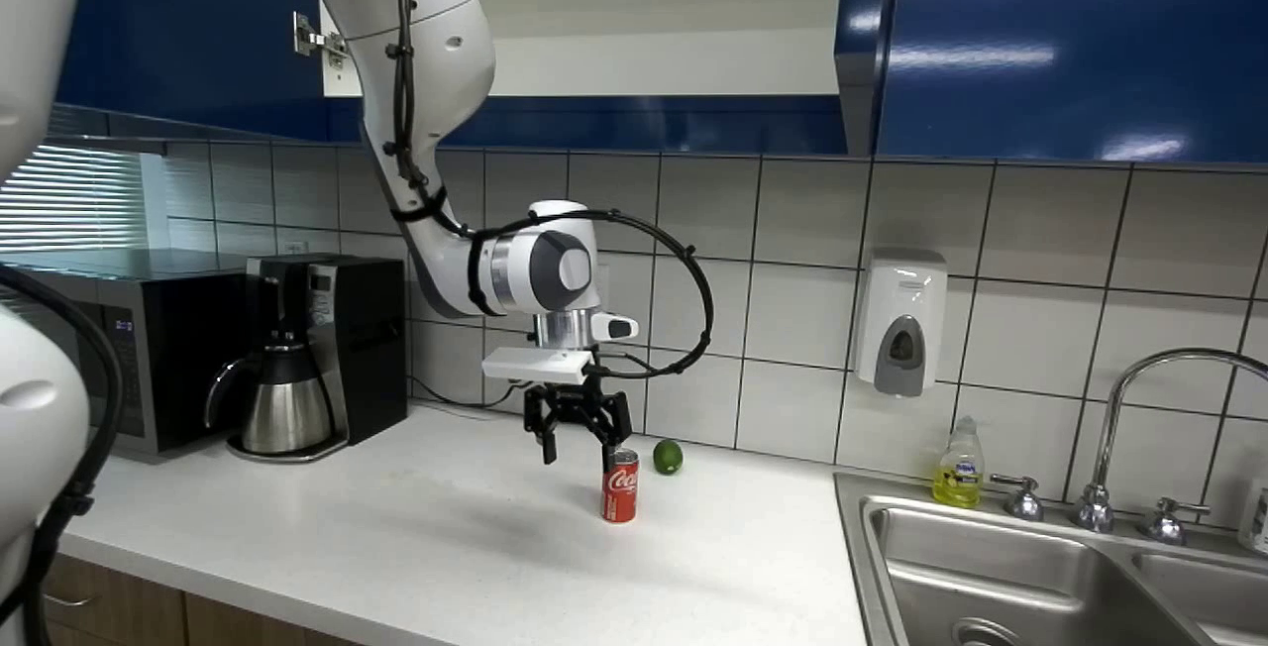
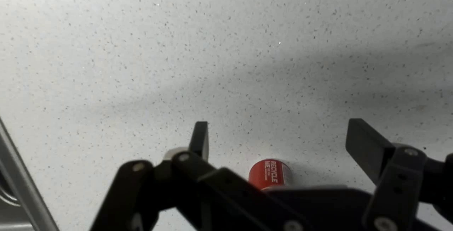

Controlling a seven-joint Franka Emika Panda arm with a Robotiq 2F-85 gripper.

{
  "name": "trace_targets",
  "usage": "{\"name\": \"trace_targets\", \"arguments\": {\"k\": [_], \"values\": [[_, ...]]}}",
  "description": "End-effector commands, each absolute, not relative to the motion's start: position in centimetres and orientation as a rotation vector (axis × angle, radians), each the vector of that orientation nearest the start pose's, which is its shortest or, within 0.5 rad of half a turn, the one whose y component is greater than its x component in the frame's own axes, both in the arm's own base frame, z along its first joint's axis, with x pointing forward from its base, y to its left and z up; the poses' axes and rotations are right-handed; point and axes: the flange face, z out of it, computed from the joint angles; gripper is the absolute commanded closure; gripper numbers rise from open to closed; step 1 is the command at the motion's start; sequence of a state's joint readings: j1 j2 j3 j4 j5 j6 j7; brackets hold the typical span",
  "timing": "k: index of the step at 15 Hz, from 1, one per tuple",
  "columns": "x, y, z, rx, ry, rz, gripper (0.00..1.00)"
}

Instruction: Put the can inside the cupboard

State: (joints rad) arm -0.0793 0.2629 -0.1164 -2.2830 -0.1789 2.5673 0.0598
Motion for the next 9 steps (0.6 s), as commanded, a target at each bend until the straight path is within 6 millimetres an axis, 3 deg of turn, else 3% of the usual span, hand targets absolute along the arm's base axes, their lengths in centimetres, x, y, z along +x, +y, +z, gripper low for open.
{"name": "trace_targets", "arguments": {"k": [1, 9], "values": [[54.9, -10.7, 22.3, -3.281, 0.198, -0.111, 0.00], [57.1, -10.8, 18.7, -3.292, 0.213, -0.225, 0.00]]}}
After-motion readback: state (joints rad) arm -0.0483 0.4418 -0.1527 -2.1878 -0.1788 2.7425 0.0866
